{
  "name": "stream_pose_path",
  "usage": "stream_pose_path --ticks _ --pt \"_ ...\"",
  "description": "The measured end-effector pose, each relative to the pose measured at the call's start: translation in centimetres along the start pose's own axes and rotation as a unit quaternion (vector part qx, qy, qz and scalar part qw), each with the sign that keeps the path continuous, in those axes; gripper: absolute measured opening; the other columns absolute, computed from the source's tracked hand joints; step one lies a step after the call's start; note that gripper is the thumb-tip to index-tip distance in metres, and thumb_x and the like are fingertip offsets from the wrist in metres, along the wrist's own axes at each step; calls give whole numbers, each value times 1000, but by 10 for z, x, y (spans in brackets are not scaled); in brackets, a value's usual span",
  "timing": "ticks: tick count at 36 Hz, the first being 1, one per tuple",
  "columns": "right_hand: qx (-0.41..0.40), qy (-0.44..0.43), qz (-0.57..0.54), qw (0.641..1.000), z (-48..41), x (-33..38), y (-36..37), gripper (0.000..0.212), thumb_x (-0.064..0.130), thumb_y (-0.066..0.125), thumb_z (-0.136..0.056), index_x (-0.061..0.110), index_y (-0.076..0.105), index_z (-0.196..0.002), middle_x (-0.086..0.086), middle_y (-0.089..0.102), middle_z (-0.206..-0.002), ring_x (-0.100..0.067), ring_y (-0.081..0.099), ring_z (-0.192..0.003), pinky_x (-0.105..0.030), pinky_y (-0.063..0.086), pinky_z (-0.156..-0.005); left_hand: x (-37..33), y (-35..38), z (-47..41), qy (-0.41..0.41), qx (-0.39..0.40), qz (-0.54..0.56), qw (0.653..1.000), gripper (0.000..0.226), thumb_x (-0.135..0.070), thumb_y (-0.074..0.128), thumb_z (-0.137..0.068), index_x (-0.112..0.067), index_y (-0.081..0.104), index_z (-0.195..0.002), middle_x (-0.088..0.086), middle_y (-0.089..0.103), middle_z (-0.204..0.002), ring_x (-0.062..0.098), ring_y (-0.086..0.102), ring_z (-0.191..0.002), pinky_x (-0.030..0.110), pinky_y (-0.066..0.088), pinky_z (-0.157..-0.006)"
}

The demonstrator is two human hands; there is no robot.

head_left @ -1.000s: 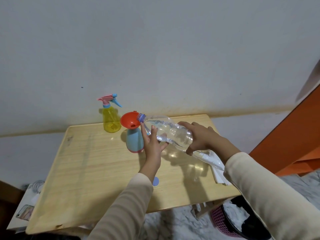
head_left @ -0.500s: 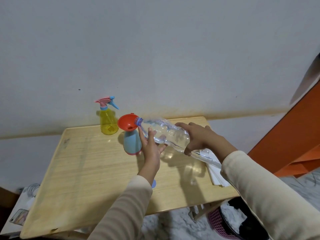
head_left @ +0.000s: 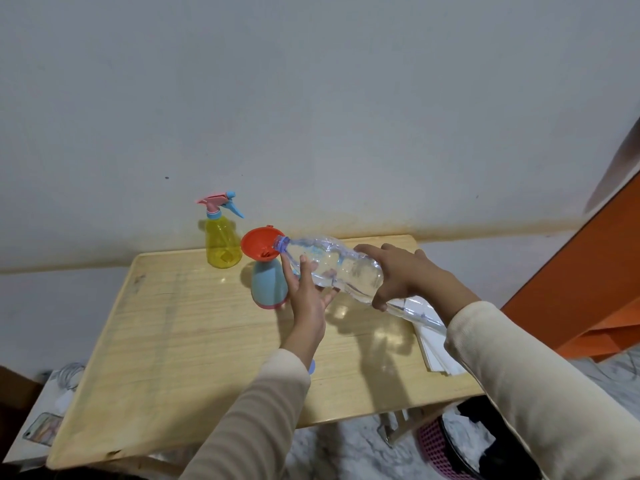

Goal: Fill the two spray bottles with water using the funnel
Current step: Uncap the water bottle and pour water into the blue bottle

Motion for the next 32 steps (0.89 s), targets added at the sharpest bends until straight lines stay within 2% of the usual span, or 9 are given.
stream_pose_path --ticks 4,9,12,17,21,25,29,32 --pt "1 2 0 1000 1 -1 -1 106 30 77 -55 42 18 -141 1 46 -113 -26 53 -103 -41 29 -89 1 1 1 5 4 4 1000 54 -43 50 -95 -53 23 -141 2 58 -126 31 63 -109 42 55 -77" --pt "3 5 7 1000 3 -1 -2 105 30 77 -55 42 18 -141 2 44 -108 -26 53 -103 -42 30 -89 2 2 0 3 -1 4 1000 53 -44 51 -94 -55 25 -139 -3 60 -118 32 59 -114 44 54 -79" --pt "4 7 10 1000 4 -1 -3 105 30 77 -55 43 18 -141 3 43 -107 -26 53 -103 -42 30 -90 3 3 0 0 0 7 1000 52 -44 51 -94 -56 26 -138 0 60 -121 32 60 -114 43 54 -79" --pt "7 9 11 1000 4 -3 -6 105 30 77 -56 42 17 -142 2 44 -111 -25 52 -104 -42 30 -93 3 6 1 -2 -1 15 1000 53 -43 51 -95 -54 25 -139 -1 60 -121 31 63 -109 49 52 -88" --pt "4 7 14 1000 5 -3 -8 104 29 77 -54 42 20 -140 2 44 -108 -25 52 -100 -41 30 -90 3 6 0 -5 -6 21 1000 53 -44 53 -94 -54 27 -138 -1 61 -117 32 60 -113 49 54 -86" --pt "1 5 16 1000 3 -3 -10 103 29 77 -54 42 21 -139 1 47 -113 -25 53 -101 -40 30 -89 2 9 1 -1 0 24 1000 53 -43 51 -94 -52 25 -140 3 60 -123 30 67 -101 49 53 -87" --pt "-2 4 22 1000 1 -4 -11 103 30 77 -54 42 20 -140 0 48 -116 -26 54 -103 -40 30 -88 2 9 1 1 0 29 1000 52 -43 52 -94 -53 26 -139 0 61 -118 31 67 -103 49 53 -87" --pt "-2 3 23 1000 0 -3 -11 103 31 77 -54 42 20 -139 0 48 -117 -26 54 -103 -40 30 -87 1 10 0 3 -1 33 999 52 -41 52 -95 -53 27 -139 1 61 -119 28 69 -97 49 53 -87"
Point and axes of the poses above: each hand's wrist, its own z-axis away from the middle knuckle, its own y-axis out of the palm, x = y × z, the point moved 3 cm from there along -z, towards the middle knuckle
